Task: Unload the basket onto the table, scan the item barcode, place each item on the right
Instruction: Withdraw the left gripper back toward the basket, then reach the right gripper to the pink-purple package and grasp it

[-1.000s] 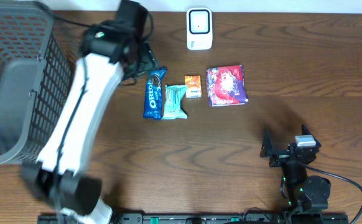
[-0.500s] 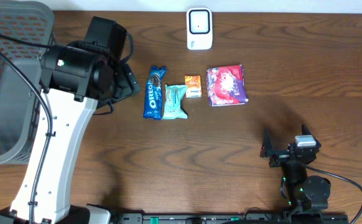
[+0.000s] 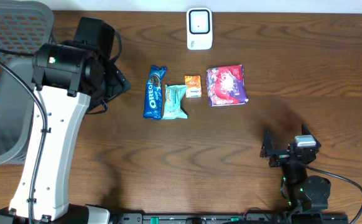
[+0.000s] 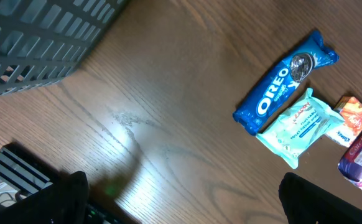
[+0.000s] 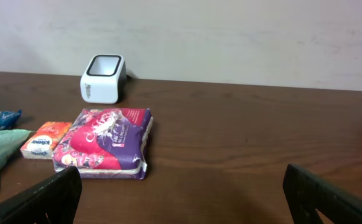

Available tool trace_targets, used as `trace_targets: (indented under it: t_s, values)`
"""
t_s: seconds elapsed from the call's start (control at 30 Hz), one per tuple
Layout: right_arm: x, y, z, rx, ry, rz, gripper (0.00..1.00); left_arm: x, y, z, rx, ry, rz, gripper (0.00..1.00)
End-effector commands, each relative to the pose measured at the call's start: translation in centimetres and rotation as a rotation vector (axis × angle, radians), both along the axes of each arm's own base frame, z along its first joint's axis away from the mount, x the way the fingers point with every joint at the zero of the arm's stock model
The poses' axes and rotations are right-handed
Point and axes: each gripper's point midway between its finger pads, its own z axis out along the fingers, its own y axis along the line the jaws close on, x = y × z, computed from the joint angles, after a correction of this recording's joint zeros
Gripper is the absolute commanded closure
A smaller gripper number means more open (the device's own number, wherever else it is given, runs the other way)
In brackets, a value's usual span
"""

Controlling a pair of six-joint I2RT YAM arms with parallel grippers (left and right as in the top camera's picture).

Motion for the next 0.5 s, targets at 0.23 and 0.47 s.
trace_targets:
  t_s: [0.23, 0.47]
  values:
    - [-2.7, 8.0, 3.6, 0.471, 0.005, 0.483, 0.01, -0.1, 0.4, -0.2, 0.017, 0.005, 0.026, 0.02]
    - [-4.9, 8.3, 10.9, 0.593, -0.235, 0.610, 0.01, -0.1, 0.4, -0.2, 0.017, 0.005, 0.026, 0.02]
